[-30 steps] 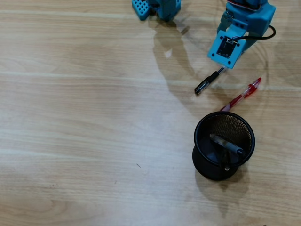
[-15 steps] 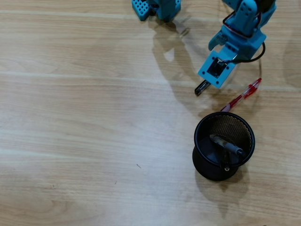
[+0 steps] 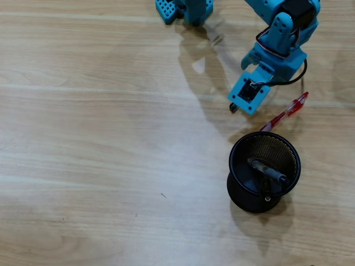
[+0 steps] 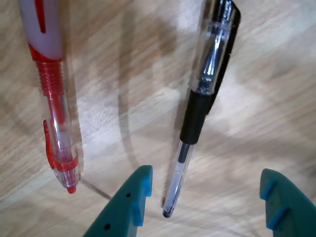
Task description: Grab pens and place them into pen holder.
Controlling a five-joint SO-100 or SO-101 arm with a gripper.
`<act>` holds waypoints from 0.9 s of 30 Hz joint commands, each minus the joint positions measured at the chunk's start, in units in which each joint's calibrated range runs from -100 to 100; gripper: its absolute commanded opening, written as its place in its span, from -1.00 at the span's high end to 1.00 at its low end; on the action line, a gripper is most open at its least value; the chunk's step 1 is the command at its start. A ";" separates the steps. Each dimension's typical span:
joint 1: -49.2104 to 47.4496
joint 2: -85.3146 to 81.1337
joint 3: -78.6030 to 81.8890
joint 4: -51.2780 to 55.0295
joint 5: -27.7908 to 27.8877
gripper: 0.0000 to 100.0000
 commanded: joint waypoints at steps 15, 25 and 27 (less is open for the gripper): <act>2.61 -0.65 13.02 -15.53 1.07 0.50; 3.62 -1.41 16.01 -15.72 0.91 0.51; 3.62 -1.41 16.10 -16.81 0.91 0.57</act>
